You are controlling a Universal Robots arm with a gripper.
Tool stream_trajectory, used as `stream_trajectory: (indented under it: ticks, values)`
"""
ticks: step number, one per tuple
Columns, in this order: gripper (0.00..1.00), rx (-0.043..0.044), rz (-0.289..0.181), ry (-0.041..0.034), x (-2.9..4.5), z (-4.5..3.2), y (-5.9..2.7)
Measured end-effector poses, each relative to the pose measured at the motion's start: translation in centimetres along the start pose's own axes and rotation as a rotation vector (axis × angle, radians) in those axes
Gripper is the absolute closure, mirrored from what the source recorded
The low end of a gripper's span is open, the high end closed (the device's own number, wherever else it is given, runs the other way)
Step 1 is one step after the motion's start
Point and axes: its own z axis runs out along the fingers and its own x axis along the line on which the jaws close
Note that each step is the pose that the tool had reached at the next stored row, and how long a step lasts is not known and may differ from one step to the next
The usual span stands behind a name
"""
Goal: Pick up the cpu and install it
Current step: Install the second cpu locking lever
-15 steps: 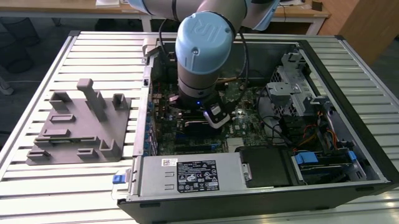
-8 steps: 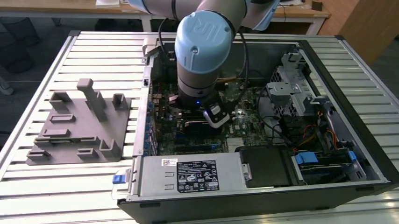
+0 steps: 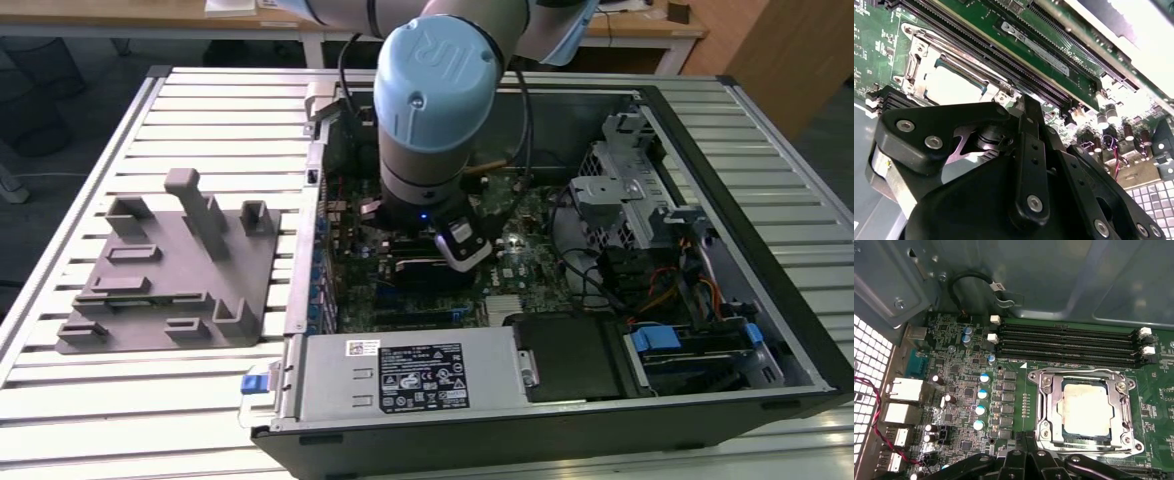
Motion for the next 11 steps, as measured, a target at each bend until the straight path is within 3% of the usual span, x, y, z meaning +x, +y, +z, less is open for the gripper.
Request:
stream_trajectory:
  ticks: [11]
  values:
    - [0.89, 0.0, -0.001, -0.0022, -0.02, -0.69, 0.27]
